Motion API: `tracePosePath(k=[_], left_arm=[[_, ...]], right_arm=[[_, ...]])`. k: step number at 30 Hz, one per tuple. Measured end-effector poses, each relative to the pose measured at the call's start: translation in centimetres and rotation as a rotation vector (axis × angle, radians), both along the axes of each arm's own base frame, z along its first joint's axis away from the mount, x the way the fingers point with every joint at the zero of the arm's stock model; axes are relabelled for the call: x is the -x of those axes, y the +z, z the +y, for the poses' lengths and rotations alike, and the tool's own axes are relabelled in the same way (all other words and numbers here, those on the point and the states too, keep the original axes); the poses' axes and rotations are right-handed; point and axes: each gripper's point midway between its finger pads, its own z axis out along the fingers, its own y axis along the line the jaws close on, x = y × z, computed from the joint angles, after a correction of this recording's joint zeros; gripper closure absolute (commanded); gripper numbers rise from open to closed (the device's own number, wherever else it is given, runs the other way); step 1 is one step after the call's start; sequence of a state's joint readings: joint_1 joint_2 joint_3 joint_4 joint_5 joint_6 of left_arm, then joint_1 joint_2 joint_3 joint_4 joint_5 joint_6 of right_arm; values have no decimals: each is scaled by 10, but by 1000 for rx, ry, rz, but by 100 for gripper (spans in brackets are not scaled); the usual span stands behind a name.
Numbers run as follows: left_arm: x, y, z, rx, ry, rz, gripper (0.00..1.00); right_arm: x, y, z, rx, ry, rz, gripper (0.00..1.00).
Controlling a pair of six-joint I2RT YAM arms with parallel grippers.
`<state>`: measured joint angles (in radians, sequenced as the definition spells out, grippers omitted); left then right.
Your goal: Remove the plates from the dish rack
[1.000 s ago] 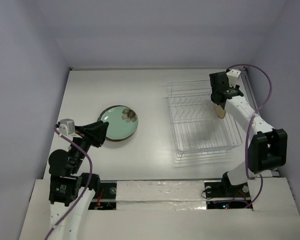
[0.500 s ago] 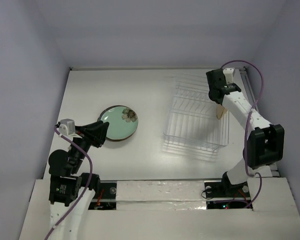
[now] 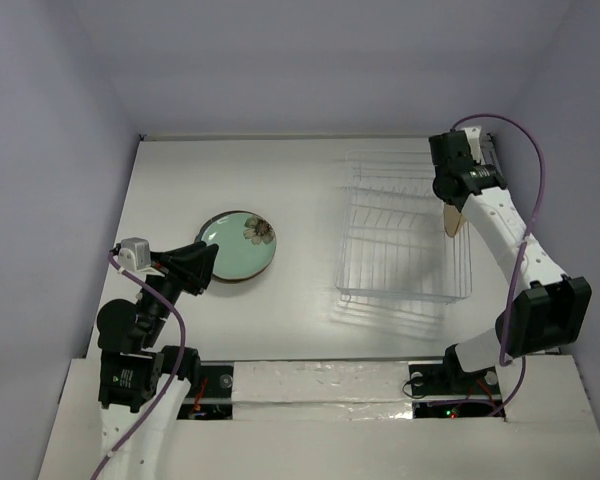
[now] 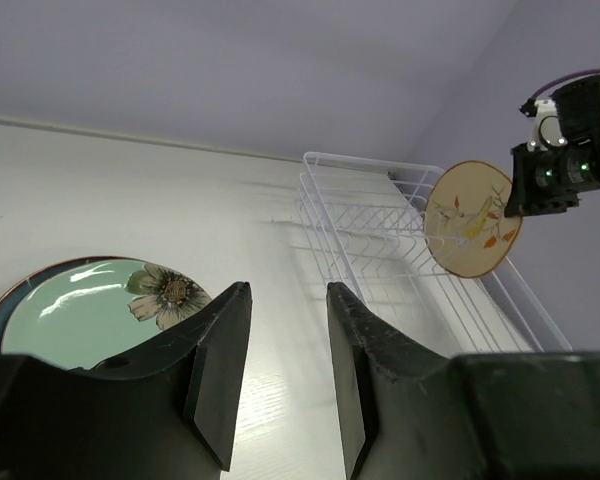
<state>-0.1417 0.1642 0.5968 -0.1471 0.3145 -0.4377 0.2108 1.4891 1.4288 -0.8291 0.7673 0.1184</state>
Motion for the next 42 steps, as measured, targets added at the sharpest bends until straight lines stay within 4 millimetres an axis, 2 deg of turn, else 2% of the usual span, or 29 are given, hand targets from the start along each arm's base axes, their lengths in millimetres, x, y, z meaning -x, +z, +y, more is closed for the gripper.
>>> tracePosePath(k=[6, 11, 15, 18, 23, 25, 28, 32, 36, 42], left_arm=[[0, 0, 0, 0, 0, 0, 67], [0, 0, 0, 0, 0, 0, 66], [0, 0, 0, 0, 0, 0, 66], [0, 0, 0, 0, 0, 0, 66], [0, 0, 0, 0, 0, 0, 66], [0, 0, 0, 0, 0, 0, 66], [0, 0, 0, 0, -1, 0, 66], [0, 0, 0, 0, -2, 1, 66], [0, -1, -1, -1, -4, 3, 66], [-1, -1, -2, -2, -9, 8, 66]], right_arm=[[4, 21, -1, 5, 30, -30, 100], [1, 18, 2, 15, 46, -16, 100], [-8, 7, 7, 70, 67, 29, 100], [-21, -7, 20, 140, 105, 78, 100], [-46, -30, 57, 217, 161, 79, 100], [-50, -32, 69, 193, 181, 54, 100], [-50, -20, 82, 158, 199, -1, 100], [-45, 2, 80, 163, 206, -43, 100], [-38, 17, 65, 230, 166, -49, 100], [-31, 11, 53, 259, 117, -42, 100]])
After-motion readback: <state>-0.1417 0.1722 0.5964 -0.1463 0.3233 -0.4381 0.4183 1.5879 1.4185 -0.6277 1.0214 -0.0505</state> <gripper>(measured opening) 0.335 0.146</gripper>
